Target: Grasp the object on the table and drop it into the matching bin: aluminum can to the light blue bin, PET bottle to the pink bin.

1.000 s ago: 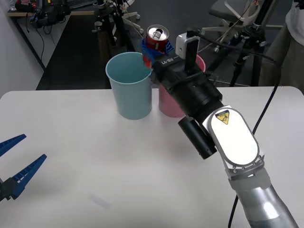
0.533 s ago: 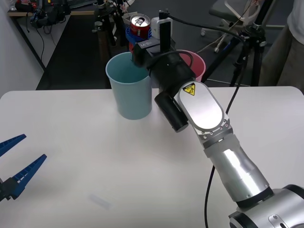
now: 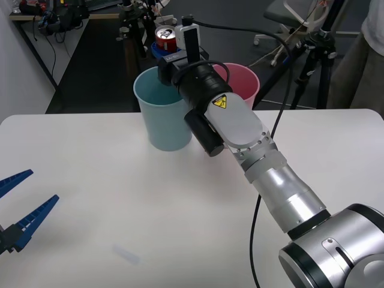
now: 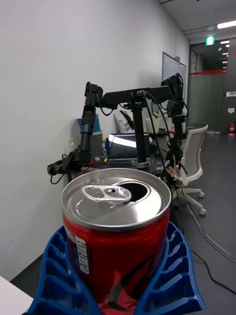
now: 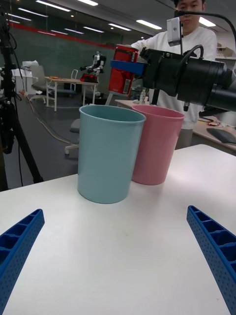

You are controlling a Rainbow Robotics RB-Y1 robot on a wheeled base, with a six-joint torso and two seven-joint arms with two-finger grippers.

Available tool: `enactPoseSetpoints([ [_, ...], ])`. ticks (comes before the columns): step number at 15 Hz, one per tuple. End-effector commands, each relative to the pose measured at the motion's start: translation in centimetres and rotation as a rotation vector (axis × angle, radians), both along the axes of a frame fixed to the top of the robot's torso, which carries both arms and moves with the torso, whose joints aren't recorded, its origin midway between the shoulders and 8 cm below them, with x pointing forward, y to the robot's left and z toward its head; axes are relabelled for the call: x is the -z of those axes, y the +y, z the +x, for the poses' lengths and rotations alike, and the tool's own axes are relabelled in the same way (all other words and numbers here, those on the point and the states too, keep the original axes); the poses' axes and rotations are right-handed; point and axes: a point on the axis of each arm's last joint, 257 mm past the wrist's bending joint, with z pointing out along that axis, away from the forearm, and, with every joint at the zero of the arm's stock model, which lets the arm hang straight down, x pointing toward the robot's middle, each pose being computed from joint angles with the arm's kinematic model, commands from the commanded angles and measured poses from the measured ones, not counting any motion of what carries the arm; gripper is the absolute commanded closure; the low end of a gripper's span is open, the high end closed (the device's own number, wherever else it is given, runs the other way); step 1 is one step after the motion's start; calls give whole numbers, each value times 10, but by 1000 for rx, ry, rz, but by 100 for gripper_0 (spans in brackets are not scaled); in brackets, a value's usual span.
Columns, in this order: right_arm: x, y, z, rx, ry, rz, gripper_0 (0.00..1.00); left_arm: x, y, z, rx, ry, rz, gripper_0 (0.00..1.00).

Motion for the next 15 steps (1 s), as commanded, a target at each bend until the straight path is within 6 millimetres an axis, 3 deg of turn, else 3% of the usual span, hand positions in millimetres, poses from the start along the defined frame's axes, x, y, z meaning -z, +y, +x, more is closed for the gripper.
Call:
enactPoseSetpoints([
  [1, 0, -1, 0, 1, 1, 2, 0, 0, 0, 0, 0, 0, 0, 0],
  [15, 0, -2, 1, 1, 8, 13, 0, 0, 0, 0, 0, 0, 0, 0],
])
